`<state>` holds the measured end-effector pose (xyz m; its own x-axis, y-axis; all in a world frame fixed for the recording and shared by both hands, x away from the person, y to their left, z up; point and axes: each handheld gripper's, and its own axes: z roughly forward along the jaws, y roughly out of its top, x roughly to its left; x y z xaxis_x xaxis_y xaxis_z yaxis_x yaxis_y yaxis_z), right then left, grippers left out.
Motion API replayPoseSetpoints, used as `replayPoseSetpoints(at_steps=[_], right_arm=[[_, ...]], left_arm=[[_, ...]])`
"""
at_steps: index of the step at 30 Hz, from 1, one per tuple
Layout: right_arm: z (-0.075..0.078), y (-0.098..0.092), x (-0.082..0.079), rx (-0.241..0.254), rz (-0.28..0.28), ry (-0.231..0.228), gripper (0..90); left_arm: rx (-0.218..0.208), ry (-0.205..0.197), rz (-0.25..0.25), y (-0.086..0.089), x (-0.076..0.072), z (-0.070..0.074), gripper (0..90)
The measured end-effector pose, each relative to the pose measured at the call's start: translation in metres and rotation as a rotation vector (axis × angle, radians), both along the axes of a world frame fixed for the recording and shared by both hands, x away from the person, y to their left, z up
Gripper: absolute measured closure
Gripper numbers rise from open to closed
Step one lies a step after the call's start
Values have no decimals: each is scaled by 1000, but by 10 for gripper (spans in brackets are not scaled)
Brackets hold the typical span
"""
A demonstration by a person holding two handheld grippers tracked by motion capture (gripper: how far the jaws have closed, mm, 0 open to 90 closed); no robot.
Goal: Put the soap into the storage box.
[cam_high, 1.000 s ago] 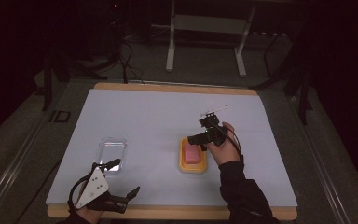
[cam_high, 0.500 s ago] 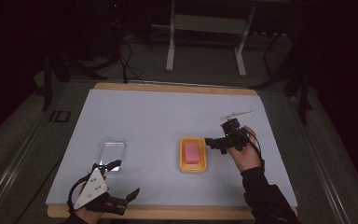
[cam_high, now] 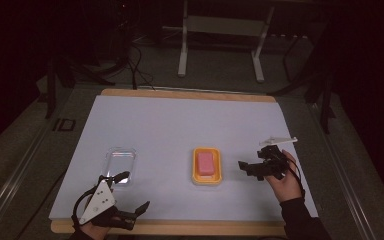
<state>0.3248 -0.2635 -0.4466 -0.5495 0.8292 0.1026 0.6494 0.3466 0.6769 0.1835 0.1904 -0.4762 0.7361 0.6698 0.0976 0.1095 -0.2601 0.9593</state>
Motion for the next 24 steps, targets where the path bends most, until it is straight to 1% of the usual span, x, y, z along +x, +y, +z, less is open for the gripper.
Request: replayPoseSetpoints(at_steps=[2, 5, 7, 11, 12, 14, 20, 24], right_arm=[[-2, -3, -3, -3, -4, -4, 130], [-5, -6, -7, 6, 0, -9, 131], [-7, -7, -9, -9, -4, -24, 132], [-9, -10, -14, -11, -7, -53, 132], [-10, -12, -15, -13, -3, -53, 131], [-12, -14, -18, -10, -18, -69, 132], [-18, -21, -25, -13, -35, -85, 134], [-20, -25, -29, -8, -38, -90, 134]], left_arm=[[-1, 0, 0, 0, 0, 0, 4], [-3, 3, -1, 0, 0, 0, 4], [-1, 4, -1, 0, 1, 0, 4], [1, 4, -2, 0, 1, 0, 4], [0, 4, -3, 0, 0, 0, 3], [3, 3, -4, 1, 0, 0, 4], [8, 4, -8, 0, 0, 0, 3], [2, 6, -11, 1, 0, 0, 3]])
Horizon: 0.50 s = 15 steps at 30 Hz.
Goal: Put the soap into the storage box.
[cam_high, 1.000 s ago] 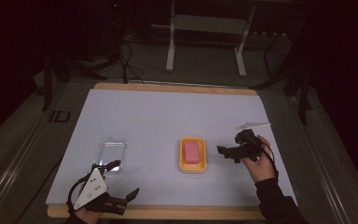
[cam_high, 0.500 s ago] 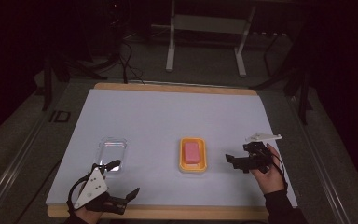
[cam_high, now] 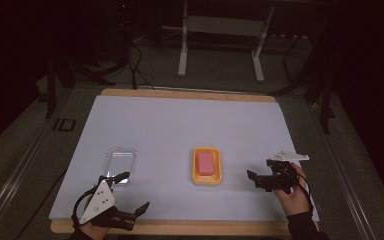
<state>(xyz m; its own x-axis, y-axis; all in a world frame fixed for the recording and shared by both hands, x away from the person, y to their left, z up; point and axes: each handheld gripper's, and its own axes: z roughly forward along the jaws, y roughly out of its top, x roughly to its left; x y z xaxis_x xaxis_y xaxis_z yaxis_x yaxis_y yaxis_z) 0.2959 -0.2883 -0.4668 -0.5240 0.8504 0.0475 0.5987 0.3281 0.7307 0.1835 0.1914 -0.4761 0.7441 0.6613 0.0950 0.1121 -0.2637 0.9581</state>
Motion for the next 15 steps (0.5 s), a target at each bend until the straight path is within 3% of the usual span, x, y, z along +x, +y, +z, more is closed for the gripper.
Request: replayPoseSetpoints(at_steps=[4, 11, 15], right_arm=[[-2, -7, -4, 31, -23, -9, 135], [-6, -11, -11, -3, -23, -17, 133], [-5, -16, -13, 1, -37, -25, 134]], left_arm=[[1, -1, -5, 0, -1, 0, 4], [-2, -1, -7, 1, -2, 1, 3], [-5, -3, -8, 1, -2, 1, 4]])
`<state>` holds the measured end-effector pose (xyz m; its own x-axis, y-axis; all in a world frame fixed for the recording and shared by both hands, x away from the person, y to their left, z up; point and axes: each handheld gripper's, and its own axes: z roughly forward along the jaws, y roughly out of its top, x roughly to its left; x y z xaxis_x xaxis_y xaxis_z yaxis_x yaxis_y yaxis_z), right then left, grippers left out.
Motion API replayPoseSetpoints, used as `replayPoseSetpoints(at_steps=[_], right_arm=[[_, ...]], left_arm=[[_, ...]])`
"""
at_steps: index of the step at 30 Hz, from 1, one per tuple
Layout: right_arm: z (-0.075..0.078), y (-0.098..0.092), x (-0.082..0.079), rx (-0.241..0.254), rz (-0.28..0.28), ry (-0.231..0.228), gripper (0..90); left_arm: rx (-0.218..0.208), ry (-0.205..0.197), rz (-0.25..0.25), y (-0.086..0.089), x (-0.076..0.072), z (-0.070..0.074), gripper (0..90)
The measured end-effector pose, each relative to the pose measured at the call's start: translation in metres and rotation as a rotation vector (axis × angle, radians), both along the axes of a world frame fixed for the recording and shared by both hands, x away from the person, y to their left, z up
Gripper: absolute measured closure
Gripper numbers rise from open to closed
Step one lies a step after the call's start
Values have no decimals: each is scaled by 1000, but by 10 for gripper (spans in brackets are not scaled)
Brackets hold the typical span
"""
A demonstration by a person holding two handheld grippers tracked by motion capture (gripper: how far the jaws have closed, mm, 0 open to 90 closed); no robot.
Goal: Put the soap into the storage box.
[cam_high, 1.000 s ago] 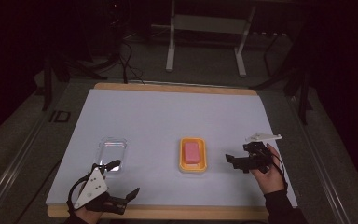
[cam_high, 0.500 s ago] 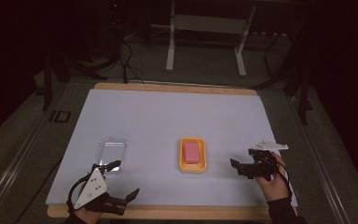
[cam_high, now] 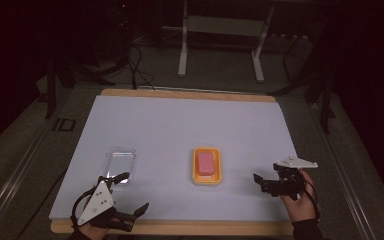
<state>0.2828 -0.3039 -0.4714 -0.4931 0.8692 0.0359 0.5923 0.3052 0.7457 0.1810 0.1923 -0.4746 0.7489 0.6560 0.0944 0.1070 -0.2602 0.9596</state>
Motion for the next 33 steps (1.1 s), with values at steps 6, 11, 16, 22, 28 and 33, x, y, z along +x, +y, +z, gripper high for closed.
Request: replayPoseSetpoints(at_steps=[6, 11, 16, 22, 28, 33], right_arm=[[-3, -2, 0, 15, -11, 5, 133], [-5, -3, 2, 15, -13, 5, 134], [-6, -4, 4, 17, -30, -16, 135], [-8, -2, 7, 8, -22, -3, 136], [-10, 0, 9, -11, -13, 0, 136], [-10, -1, 9, -18, -11, -5, 136]], left_arm=[[6, 3, 0, 0, 0, 0, 4], [6, 1, -1, 0, 0, 0, 4], [7, 1, -6, 0, 0, 0, 4], [11, 6, -8, -1, 1, 0, 4], [9, 6, -10, 0, 1, 0, 4], [11, 8, -10, 0, 1, 0, 3]])
